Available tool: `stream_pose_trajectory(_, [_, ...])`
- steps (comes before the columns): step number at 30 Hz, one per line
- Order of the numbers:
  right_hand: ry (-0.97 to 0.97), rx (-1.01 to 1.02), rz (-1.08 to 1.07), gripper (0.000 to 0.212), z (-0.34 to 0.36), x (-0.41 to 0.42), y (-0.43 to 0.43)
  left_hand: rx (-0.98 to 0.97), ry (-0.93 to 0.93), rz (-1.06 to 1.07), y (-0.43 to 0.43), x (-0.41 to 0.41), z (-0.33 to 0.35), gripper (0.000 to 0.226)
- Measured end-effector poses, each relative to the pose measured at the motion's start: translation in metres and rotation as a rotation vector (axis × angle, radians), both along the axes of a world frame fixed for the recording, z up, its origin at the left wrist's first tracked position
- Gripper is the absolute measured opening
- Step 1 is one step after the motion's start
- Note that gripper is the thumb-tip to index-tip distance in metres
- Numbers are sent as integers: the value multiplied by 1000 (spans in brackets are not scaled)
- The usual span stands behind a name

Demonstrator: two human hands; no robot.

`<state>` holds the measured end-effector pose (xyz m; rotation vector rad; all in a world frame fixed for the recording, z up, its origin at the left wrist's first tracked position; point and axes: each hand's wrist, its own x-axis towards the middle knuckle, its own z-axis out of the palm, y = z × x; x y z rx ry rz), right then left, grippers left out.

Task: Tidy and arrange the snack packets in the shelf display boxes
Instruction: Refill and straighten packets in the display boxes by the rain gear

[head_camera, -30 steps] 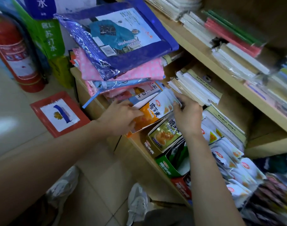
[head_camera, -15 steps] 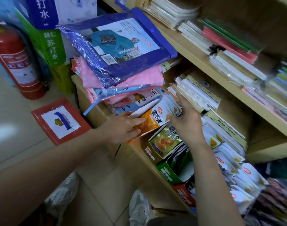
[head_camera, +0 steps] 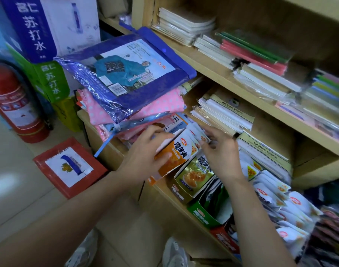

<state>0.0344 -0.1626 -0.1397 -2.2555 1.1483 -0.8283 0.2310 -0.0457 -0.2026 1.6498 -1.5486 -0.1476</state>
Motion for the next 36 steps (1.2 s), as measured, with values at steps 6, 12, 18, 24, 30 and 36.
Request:
stream_pose_trajectory(6, [-1, -63, -36, 36, 1, 9, -2, 47, -287, -16, -17, -14, 19, 59])
stream_pose_trajectory(12, [-52, -21, -7, 24, 2, 3, -6, 10, -477, -35, -46, -18, 29, 53])
stream_pose_trajectory(18, [-62, 14, -4, 27, 1, 4, -5, -41, -435, 14, -62, -18, 34, 15])
stream_pose_trajectory(24, [-82, 22, -3, 27, 3, 3, -3, -169, -346, 33, -64, -16, 30, 7])
stream_pose_trajectory(30, [-42, -47, 3, 30, -1, 4, 0, -219, -218, 96, -66, -20, 13, 7])
stream_pose_trajectory(36, [338, -233, 55, 61, 1, 3, 14, -162, -59, 69, -67, -21, 9, 24])
